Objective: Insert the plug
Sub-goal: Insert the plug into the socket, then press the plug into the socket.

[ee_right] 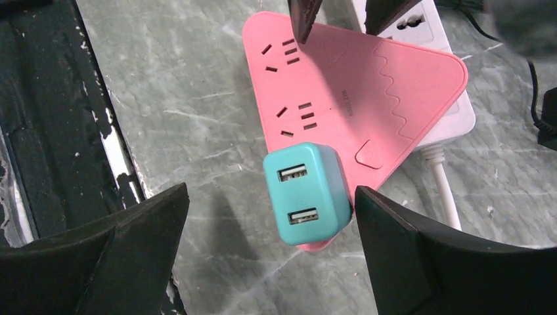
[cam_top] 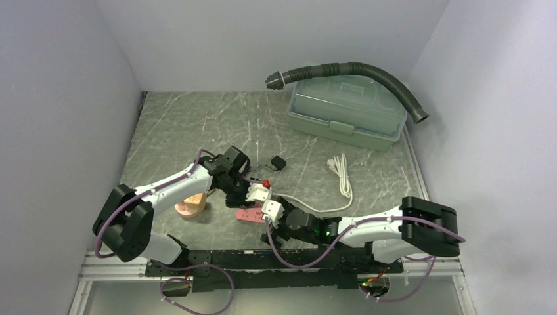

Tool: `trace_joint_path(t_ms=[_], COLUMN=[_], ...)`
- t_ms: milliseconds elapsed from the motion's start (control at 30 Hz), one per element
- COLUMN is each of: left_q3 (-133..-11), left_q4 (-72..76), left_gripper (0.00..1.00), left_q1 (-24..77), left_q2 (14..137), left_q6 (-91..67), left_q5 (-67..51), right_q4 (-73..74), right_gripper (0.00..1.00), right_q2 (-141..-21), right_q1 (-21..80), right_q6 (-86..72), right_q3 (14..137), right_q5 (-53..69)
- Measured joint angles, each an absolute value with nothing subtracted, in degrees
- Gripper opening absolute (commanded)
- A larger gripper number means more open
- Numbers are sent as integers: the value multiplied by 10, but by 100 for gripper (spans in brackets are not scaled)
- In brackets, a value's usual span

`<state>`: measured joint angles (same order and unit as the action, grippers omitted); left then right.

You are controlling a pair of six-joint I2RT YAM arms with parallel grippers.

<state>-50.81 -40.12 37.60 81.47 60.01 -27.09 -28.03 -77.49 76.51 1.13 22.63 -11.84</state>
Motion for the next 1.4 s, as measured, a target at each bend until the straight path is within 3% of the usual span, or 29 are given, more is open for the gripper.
trace_joint_path(t_ms=[200,300,433,533,633,867,1400], left_q3=[-513,-517,-521,-528,-536,-550,-543], left_q4=[-408,-410,-412,-414,-413,-417,-399], left_gripper=[50,50,48,48,46,47,44], left_q1=[376,376,376,376,376,376,375], left_q2=[815,815,815,815,815,828,853], left_q6=[582,571,557,550,540,515,511], left_q5=[-274,-278,-280,-283,-285,-287,-286], right_q4=[-175,-112,-50,-22,2,42,-2], right_gripper=[99,90,52,41,1,0,0], right_q2=[-730,-685,-619,-595,-597,-659,-680], right_q1=[761,760,748,736,727,715,715], right_q6=[23,28,33,33,34,23,-4], right_q3=[249,268,303,321,324,353,353], right_q5=[-102,-92,-78,-69,-63,-37,-35])
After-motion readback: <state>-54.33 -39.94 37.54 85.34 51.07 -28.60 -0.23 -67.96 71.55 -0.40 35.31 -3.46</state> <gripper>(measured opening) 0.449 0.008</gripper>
